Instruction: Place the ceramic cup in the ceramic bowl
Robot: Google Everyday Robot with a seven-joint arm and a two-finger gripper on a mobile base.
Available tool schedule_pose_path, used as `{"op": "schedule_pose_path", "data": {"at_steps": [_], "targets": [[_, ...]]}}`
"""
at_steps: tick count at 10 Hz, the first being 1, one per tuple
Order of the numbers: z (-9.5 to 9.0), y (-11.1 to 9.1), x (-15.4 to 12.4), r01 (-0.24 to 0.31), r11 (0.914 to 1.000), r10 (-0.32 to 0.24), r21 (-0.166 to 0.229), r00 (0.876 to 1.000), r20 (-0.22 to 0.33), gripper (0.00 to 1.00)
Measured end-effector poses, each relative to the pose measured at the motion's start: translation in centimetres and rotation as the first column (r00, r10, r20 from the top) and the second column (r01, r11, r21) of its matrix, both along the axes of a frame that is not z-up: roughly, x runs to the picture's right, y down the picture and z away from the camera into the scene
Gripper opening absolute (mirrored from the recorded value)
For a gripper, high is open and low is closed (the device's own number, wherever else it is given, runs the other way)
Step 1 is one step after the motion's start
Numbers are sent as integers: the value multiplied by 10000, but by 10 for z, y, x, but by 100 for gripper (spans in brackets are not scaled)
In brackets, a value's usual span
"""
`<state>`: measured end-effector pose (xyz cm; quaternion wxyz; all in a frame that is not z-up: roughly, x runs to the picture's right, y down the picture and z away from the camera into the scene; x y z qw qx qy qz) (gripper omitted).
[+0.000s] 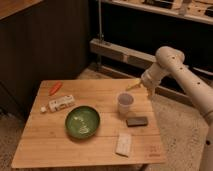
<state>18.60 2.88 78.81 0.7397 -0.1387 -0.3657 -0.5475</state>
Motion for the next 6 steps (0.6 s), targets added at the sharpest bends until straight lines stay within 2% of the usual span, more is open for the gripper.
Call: {"op": "schedule_pose_path", "data": {"at_steps": [2, 6], "targets": [[4, 15, 2, -13, 9995, 24, 306, 9994, -352, 80], [17, 21, -18, 71, 9997, -73, 254, 9999, 85, 80]]}}
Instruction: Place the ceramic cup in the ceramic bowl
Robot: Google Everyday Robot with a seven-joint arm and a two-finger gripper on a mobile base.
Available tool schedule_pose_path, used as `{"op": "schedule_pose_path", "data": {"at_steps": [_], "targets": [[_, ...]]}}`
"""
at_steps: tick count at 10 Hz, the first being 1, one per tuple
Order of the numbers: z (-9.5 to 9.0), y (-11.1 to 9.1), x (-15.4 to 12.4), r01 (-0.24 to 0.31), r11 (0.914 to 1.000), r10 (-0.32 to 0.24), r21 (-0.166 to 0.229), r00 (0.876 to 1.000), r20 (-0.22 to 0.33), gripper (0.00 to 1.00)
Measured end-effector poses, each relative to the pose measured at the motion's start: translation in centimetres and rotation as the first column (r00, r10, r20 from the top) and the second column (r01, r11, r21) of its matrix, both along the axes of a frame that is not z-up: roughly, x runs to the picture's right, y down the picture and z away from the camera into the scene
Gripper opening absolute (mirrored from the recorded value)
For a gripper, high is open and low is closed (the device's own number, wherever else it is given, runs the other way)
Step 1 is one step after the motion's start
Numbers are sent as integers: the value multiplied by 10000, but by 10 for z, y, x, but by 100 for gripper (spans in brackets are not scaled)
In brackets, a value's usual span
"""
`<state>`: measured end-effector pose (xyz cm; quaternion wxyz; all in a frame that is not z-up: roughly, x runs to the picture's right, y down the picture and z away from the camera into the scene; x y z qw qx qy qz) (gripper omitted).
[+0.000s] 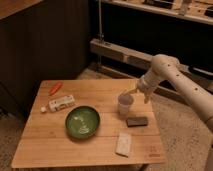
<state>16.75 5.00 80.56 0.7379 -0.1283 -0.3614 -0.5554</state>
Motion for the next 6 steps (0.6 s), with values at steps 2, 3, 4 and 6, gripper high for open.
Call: {"op": "schedule_pose_path", "data": {"at_steps": [2, 3, 4, 6], "targets": [[-1, 7, -1, 128, 9998, -126, 123, 9997, -192, 80], [4, 13, -3, 96, 9999, -93, 126, 9996, -255, 80], [11, 19, -7, 74, 9999, -72, 95, 9997, -239, 80], [17, 25, -11, 66, 10000, -65, 59, 9998, -192, 80]]}}
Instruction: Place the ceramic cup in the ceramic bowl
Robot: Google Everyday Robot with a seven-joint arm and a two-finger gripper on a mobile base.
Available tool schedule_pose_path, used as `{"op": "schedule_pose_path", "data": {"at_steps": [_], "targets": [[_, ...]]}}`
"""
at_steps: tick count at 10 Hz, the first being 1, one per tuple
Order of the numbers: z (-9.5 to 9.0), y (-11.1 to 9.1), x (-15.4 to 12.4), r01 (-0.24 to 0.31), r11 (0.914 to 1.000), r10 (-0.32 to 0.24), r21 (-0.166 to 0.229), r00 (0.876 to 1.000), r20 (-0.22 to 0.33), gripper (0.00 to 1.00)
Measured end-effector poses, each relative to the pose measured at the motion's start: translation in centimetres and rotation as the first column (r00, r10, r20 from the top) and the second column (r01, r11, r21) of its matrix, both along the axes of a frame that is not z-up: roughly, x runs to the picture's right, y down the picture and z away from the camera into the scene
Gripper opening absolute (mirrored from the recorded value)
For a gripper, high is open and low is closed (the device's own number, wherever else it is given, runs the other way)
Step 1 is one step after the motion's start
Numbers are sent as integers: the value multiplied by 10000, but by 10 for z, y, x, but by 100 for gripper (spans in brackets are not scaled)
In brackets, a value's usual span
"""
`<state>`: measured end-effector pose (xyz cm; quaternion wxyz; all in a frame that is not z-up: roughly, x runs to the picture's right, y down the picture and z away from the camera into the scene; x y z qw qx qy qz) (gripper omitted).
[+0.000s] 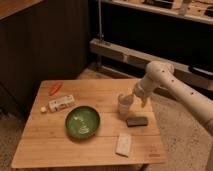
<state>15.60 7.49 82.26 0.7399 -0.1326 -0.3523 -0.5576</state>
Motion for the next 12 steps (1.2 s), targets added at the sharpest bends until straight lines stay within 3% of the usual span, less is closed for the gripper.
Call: {"op": "schedule_pose_path", "data": {"at_steps": [2, 4, 5, 10, 12], "targets": [[4, 6, 1, 55, 10000, -55, 5, 9999, -88, 76], [12, 15, 1, 81, 10000, -81, -19, 9999, -142, 61], [14, 16, -2, 113, 9999, -113, -34, 9999, -110, 58], [15, 20, -6, 268, 9996, -268, 14, 9995, -190, 57], [13, 20, -16, 376, 9993, -375, 62, 9991, -206, 35]]}}
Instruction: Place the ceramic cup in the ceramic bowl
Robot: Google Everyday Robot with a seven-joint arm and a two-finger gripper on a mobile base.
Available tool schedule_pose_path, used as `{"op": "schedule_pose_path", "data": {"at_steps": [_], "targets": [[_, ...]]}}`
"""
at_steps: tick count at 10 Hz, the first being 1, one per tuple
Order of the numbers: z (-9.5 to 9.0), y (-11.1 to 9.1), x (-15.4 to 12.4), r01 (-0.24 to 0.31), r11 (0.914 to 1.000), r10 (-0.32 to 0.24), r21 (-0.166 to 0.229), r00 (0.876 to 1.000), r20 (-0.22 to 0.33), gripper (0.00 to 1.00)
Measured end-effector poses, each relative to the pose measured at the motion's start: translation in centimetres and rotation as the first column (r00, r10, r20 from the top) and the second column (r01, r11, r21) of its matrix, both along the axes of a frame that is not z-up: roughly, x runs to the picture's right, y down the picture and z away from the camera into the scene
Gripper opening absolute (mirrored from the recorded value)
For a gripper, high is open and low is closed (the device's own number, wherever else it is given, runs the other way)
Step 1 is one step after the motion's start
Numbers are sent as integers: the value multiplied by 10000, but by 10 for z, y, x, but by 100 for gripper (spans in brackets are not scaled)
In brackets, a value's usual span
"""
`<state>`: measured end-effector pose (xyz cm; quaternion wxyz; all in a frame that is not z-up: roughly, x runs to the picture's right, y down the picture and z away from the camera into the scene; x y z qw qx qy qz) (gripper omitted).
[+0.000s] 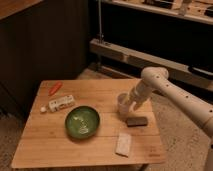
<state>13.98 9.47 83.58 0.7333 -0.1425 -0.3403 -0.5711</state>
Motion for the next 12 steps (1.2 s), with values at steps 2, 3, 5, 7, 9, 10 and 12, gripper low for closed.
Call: {"op": "schedule_pose_path", "data": {"at_steps": [2, 3, 5, 7, 9, 10, 12], "targets": [[-2, 1, -4, 91, 10000, -91, 39, 10000, -16, 18], [-3, 2, -5, 135, 9999, -135, 41, 9999, -24, 15], [-9, -2, -10, 278, 9996, -278, 58, 9996, 27, 15], [-40, -16, -27, 812, 9966, -817, 155, 9960, 357, 15], [-73, -32, -50, 1286, 9913, -1303, 284, 9891, 683, 15], [-79, -38, -60, 1447, 9889, -1471, 343, 9859, 800, 15], [-80, -45, -85, 1880, 9806, -1925, 548, 9769, 933, 15]]}}
